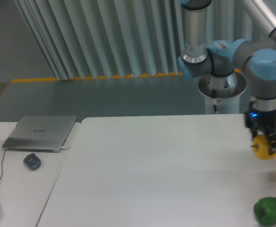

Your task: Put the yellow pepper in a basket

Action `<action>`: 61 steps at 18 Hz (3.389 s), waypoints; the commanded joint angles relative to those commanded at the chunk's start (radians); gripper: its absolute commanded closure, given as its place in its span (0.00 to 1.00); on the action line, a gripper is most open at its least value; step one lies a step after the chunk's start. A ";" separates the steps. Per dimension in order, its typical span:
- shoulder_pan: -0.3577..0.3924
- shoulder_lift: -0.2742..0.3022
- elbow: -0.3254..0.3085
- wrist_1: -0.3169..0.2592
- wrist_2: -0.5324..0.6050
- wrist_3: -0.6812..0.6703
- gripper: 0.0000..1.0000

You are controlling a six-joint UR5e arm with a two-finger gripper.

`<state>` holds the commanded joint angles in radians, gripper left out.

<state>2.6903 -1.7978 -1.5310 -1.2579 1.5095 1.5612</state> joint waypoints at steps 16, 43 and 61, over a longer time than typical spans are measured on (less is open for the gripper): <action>0.296 -0.226 0.149 0.107 -0.156 0.462 0.62; 0.063 0.007 -0.003 -0.049 0.018 0.396 0.00; -0.101 -0.005 -0.026 -0.086 0.104 0.372 0.00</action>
<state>2.5894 -1.8024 -1.5570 -1.3438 1.6138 1.9328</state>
